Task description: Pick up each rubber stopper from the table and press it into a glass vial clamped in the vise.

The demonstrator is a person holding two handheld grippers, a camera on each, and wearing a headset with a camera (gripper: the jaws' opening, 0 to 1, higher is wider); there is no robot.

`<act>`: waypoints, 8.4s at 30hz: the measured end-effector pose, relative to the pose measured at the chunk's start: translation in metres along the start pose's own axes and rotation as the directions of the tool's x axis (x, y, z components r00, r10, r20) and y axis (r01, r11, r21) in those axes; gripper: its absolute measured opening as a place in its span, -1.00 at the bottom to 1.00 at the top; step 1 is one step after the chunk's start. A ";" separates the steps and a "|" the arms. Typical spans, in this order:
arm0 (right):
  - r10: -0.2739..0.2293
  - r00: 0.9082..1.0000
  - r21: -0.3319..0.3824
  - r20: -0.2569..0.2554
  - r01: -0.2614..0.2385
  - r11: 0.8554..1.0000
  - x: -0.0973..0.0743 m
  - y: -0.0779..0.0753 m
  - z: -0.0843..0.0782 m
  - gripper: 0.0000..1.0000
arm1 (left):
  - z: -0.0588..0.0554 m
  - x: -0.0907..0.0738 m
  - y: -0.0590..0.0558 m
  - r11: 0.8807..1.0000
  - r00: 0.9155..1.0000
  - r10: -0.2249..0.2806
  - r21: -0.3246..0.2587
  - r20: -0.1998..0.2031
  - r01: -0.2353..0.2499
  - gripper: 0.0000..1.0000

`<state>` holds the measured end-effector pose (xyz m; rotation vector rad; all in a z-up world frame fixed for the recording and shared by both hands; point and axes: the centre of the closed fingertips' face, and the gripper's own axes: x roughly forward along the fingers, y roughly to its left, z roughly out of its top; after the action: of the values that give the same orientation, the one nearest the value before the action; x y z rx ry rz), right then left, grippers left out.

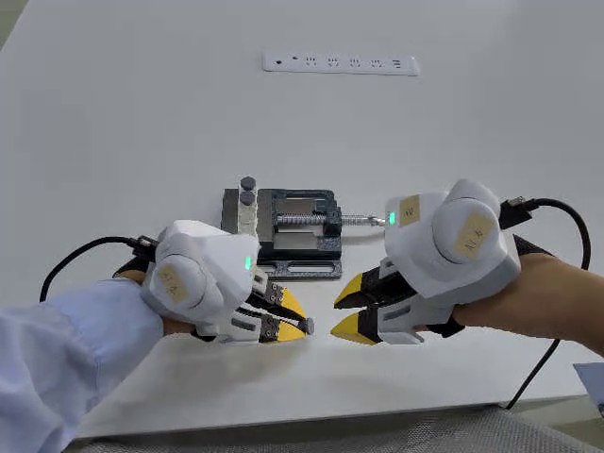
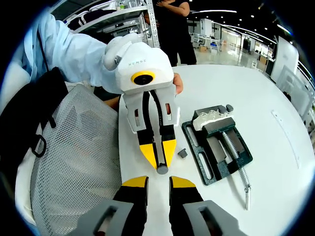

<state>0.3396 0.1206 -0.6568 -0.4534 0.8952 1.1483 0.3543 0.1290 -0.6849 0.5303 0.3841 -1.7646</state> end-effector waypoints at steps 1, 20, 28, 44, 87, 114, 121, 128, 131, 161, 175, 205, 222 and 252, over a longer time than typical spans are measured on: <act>0.000 1.000 -0.003 0.003 0.000 1.000 0.000 0.000 0.002 -0.73 | 0.003 -0.001 0.000 1.000 1.000 0.003 -0.012 0.022 -0.003 -0.97; 0.014 1.000 -0.143 -0.011 -0.015 0.990 -0.013 0.004 0.028 -0.73 | 0.041 -0.028 -0.007 0.986 0.962 0.059 -0.166 0.267 -0.014 -0.97; 0.034 0.999 -0.195 -0.034 -0.039 0.980 -0.017 0.010 0.035 -0.75 | 0.050 -0.038 -0.008 0.979 0.941 0.070 -0.203 0.330 -0.001 -0.97; 0.059 0.997 -0.240 -0.049 -0.069 0.968 -0.017 0.015 0.042 -0.82 | 0.060 -0.044 -0.010 0.979 0.926 0.070 -0.203 0.371 0.008 -0.97; 0.047 0.994 -0.294 -0.098 -0.074 0.953 -0.018 0.004 0.054 -0.86 | 0.059 -0.051 0.000 0.965 0.909 0.140 -0.262 0.392 -0.035 -0.81; -0.043 0.984 -0.315 -0.175 -0.015 0.949 -0.012 -0.049 0.076 -0.86 | 0.024 -0.078 0.028 0.891 0.869 0.397 -0.350 0.296 -0.289 0.04; -0.057 0.978 -0.333 -0.203 -0.015 0.943 -0.004 -0.064 0.087 -0.86 | 0.015 -0.085 0.035 0.860 0.845 0.458 -0.377 0.275 -0.344 0.33; -0.061 0.970 -0.359 -0.237 -0.029 0.933 0.007 -0.078 0.094 -0.86 | 0.003 -0.088 0.037 0.843 0.842 0.486 -0.382 0.235 -0.380 0.44; -0.065 0.964 -0.371 -0.257 -0.036 0.928 0.010 -0.081 0.094 -0.86 | 0.000 -0.090 0.039 0.833 0.835 0.502 -0.389 0.228 -0.394 0.48; -0.070 0.923 -0.479 -0.380 -0.131 0.868 0.047 -0.103 0.098 -0.86 | -0.018 -0.094 0.043 0.783 0.816 0.555 -0.433 0.161 -0.447 0.63; -0.078 0.905 -0.508 -0.419 -0.162 0.846 0.052 -0.105 0.092 -0.86 | -0.017 -0.095 0.043 0.780 0.812 0.560 -0.437 0.164 -0.449 0.61; -0.125 0.874 -0.565 -0.469 -0.188 0.803 0.057 -0.108 0.092 -0.87 | -0.015 -0.093 0.042 0.777 0.808 0.563 -0.446 0.177 -0.444 0.56; -0.121 0.869 -0.561 -0.479 -0.197 0.804 0.055 -0.108 0.091 -0.88 | -0.014 -0.094 0.043 0.773 0.803 0.569 -0.450 0.178 -0.448 0.55; -0.130 0.855 -0.577 -0.503 -0.220 0.786 0.055 -0.108 0.090 -0.84 | -0.012 -0.099 0.044 0.764 0.791 0.585 -0.451 0.180 -0.462 0.52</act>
<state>0.4797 0.1767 -0.6616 -1.3528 0.9747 1.3897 0.4183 0.2050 -0.6411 0.0493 0.3063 -1.1427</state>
